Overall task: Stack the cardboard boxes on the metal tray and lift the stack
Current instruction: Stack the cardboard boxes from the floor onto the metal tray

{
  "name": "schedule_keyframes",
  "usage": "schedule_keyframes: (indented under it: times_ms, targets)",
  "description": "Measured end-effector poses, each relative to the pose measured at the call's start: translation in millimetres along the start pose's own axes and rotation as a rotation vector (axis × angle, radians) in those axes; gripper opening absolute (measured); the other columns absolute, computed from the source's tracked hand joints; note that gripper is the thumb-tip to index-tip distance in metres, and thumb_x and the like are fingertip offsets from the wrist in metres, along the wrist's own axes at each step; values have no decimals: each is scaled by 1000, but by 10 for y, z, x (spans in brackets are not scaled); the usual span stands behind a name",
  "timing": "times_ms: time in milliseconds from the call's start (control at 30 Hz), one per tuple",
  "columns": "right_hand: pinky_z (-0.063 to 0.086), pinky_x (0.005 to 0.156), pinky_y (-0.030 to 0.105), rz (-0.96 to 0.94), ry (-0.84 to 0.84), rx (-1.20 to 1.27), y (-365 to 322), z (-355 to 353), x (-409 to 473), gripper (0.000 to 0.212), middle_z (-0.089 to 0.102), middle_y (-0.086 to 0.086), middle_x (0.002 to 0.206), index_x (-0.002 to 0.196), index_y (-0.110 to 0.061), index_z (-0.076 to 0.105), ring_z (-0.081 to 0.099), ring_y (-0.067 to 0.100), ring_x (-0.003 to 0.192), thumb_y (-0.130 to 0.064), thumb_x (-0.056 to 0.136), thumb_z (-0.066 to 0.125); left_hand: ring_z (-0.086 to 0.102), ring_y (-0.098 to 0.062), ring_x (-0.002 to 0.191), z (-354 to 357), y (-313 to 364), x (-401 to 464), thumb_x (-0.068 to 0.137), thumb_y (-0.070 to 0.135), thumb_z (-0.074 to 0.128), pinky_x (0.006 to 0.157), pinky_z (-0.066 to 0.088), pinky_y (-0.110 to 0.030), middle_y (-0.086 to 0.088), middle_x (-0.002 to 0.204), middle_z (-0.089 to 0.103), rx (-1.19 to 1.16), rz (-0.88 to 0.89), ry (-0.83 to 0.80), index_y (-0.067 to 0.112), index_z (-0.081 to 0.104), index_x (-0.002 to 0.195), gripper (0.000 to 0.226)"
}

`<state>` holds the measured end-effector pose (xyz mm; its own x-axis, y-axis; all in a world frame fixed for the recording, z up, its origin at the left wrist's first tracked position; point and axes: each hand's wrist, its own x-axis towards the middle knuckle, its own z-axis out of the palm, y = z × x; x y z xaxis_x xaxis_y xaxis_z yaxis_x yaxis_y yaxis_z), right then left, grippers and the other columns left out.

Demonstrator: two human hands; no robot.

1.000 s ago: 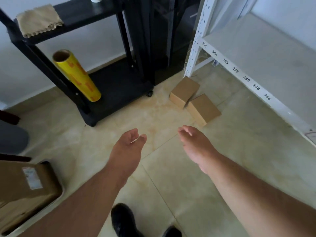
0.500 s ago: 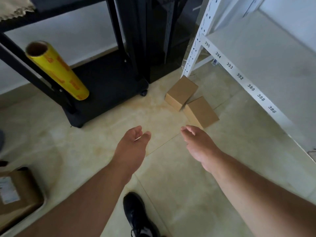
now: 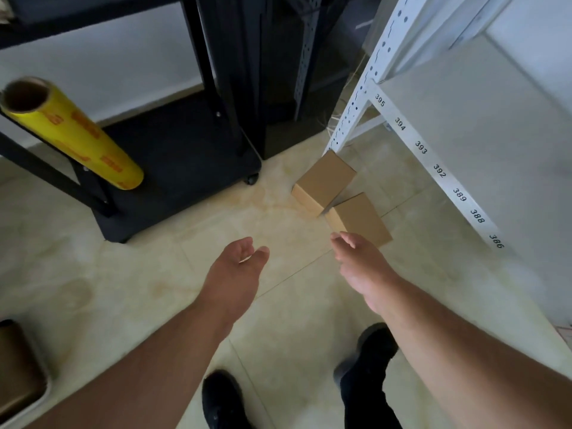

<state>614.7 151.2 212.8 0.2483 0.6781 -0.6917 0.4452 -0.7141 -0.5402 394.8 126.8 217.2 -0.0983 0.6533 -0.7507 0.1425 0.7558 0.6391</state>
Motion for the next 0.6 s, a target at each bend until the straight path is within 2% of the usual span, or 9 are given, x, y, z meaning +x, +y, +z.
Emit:
schedule_keyframes:
  times_ms: [167, 300, 600]
  targets:
    - [41, 111, 35, 22, -61, -46, 147, -77, 335, 58, 54, 6, 153, 155, -20, 46, 53, 21, 137, -49, 105, 45, 56, -18, 131, 320, -17, 181, 100, 49, 60, 115, 40, -42, 16, 148, 52, 11, -30, 36, 36, 45, 153, 57]
    - [34, 100, 27, 25, -79, -85, 313, -339, 668, 58, 50, 5, 157, 156, -16, 44, 49, 23, 141, -46, 106, 46, 57, -17, 129, 754, -64, 366, 98, 48, 63, 116, 41, -43, 12, 146, 55, -11, -69, 49, 34, 47, 151, 57]
    - [36, 104, 28, 62, -81, -186, 763, -795, 1579, 61, 48, 5, 159, 156, -14, 43, 48, 23, 142, -47, 106, 48, 60, -18, 126, 1694, -226, 973, 94, 53, 63, 115, 43, -43, 13, 143, 58, -24, -132, 38, 32, 49, 150, 61]
